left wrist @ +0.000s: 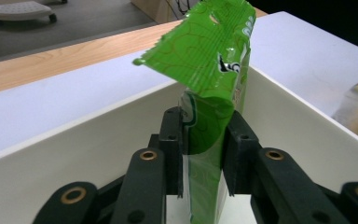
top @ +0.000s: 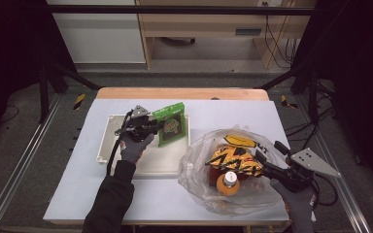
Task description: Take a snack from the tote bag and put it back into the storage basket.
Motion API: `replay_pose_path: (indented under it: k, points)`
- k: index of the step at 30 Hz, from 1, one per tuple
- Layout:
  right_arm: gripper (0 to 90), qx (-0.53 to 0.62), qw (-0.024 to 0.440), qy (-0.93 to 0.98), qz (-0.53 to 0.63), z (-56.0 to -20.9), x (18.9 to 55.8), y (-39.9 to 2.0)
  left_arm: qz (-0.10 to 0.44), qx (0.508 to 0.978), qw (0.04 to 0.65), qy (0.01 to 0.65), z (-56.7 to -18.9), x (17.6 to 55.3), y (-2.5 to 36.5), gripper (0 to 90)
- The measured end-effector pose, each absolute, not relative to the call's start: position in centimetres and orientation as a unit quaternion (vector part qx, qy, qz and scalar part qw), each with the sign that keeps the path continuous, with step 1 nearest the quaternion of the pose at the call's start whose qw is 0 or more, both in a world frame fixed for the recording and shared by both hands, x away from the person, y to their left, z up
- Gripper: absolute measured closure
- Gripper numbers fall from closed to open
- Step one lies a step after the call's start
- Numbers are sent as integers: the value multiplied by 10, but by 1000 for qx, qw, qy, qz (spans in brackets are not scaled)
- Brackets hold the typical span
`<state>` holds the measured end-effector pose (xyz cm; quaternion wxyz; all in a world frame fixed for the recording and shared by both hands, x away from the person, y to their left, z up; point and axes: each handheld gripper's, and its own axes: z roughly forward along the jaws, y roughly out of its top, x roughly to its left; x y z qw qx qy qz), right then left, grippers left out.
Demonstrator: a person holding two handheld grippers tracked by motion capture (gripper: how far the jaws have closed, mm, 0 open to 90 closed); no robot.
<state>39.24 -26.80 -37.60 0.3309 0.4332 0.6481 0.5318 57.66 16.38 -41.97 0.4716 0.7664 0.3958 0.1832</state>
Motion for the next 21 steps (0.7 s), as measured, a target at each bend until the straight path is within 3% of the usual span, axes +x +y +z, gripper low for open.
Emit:
replay_pose_path:
  k: [10,16,21]
  points:
    - [282,432,331,649,532,-377,393,-268,200,764,455,411,-423,582,157,556]
    - [282,433,328,651,530,-378,393,-266,194,765,449,419,-421,581,162,388]
    - [283,434,329,650,530,-378,393,-267,193,759,457,422,-419,572,169,367]
